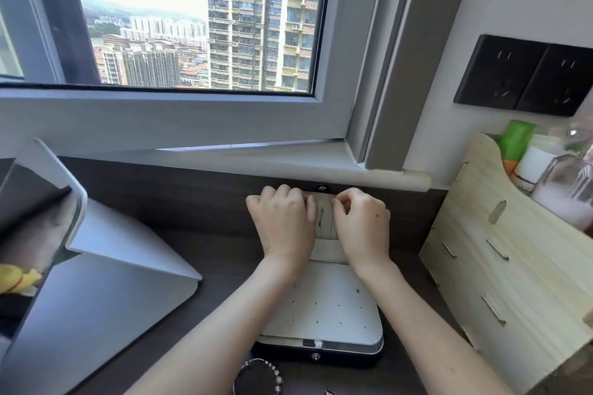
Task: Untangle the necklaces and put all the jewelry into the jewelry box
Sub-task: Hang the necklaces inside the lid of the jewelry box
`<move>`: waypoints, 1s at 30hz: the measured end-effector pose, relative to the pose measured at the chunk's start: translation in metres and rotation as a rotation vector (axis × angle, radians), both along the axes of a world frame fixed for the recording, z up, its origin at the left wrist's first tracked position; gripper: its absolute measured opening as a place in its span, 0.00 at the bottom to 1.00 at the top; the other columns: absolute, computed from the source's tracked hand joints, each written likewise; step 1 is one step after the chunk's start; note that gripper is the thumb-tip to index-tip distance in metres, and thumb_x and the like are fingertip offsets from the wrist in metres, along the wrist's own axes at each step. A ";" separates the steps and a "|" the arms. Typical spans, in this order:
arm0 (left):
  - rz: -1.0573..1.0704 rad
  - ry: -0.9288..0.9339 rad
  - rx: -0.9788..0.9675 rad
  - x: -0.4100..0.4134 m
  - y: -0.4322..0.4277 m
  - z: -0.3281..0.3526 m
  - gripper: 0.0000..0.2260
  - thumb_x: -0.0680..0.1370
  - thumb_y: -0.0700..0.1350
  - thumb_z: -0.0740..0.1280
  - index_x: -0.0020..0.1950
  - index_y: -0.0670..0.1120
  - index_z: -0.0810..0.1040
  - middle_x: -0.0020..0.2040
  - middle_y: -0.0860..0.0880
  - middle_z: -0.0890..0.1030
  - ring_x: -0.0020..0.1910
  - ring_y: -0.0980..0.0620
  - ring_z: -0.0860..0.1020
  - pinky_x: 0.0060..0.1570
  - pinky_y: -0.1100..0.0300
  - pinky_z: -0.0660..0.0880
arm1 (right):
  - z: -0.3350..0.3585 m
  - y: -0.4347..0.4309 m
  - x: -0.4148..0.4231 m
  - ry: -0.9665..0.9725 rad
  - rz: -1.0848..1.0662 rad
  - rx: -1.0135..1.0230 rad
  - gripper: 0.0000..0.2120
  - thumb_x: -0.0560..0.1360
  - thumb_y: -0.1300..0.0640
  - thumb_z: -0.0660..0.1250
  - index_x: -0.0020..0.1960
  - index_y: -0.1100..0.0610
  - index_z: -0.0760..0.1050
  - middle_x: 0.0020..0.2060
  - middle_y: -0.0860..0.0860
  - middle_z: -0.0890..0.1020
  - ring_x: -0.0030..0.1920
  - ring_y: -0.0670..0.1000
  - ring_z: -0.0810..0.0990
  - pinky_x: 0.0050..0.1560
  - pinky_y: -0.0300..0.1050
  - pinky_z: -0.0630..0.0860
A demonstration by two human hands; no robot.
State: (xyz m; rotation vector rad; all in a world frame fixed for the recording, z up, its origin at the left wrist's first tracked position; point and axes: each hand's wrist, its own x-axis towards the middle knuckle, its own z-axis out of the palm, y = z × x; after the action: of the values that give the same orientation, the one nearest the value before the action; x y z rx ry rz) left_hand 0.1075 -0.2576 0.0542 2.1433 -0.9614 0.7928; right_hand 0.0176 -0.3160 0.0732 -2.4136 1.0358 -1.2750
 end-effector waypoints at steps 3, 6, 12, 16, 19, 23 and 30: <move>0.053 0.009 0.060 -0.002 -0.002 0.003 0.15 0.71 0.50 0.60 0.27 0.47 0.76 0.25 0.50 0.75 0.28 0.46 0.72 0.34 0.56 0.63 | 0.001 0.004 0.007 -0.006 -0.055 0.038 0.07 0.76 0.58 0.65 0.46 0.61 0.80 0.40 0.55 0.84 0.44 0.56 0.81 0.43 0.44 0.71; 0.068 0.011 0.103 -0.004 -0.004 0.004 0.12 0.66 0.48 0.72 0.25 0.46 0.74 0.24 0.50 0.74 0.27 0.47 0.71 0.33 0.57 0.62 | 0.002 0.006 0.010 0.019 -0.094 0.085 0.08 0.75 0.59 0.63 0.45 0.61 0.79 0.41 0.55 0.83 0.45 0.57 0.80 0.41 0.44 0.68; 0.011 -0.052 0.237 -0.008 0.007 0.001 0.17 0.60 0.48 0.78 0.22 0.47 0.72 0.22 0.51 0.72 0.25 0.48 0.71 0.34 0.58 0.59 | -0.006 0.012 0.003 0.138 -0.070 0.147 0.08 0.74 0.60 0.62 0.41 0.62 0.78 0.39 0.56 0.82 0.44 0.59 0.79 0.40 0.46 0.69; 0.008 -0.056 0.328 -0.010 0.015 0.001 0.16 0.58 0.50 0.80 0.22 0.48 0.73 0.22 0.51 0.73 0.25 0.48 0.72 0.33 0.57 0.58 | -0.005 0.022 -0.004 0.154 0.022 0.139 0.08 0.76 0.61 0.62 0.50 0.60 0.79 0.45 0.54 0.83 0.50 0.55 0.79 0.45 0.44 0.70; -0.023 -0.048 0.357 -0.009 0.021 0.001 0.10 0.64 0.50 0.76 0.28 0.48 0.78 0.29 0.49 0.77 0.31 0.46 0.75 0.36 0.56 0.57 | -0.002 0.025 -0.011 0.152 0.028 0.093 0.11 0.76 0.64 0.61 0.54 0.59 0.79 0.48 0.53 0.82 0.52 0.54 0.79 0.45 0.42 0.68; -0.043 -0.069 0.318 -0.010 0.035 0.006 0.06 0.66 0.47 0.74 0.32 0.47 0.80 0.33 0.49 0.79 0.33 0.45 0.75 0.38 0.56 0.57 | 0.005 0.033 -0.024 0.130 0.040 0.055 0.16 0.73 0.70 0.59 0.56 0.61 0.79 0.50 0.54 0.82 0.53 0.53 0.79 0.49 0.38 0.70; -0.109 -0.057 0.293 -0.021 0.095 0.035 0.10 0.77 0.47 0.61 0.46 0.50 0.82 0.45 0.52 0.80 0.46 0.48 0.76 0.42 0.57 0.56 | 0.021 0.072 -0.056 0.122 0.125 0.055 0.15 0.72 0.71 0.60 0.54 0.62 0.80 0.48 0.55 0.83 0.51 0.54 0.80 0.51 0.46 0.77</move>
State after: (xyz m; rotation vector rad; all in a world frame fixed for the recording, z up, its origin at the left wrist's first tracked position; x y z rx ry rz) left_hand 0.0863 -0.1627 0.0888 2.2993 -1.2803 0.6976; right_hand -0.0381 -0.2437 0.0939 -2.4977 0.9215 -1.0569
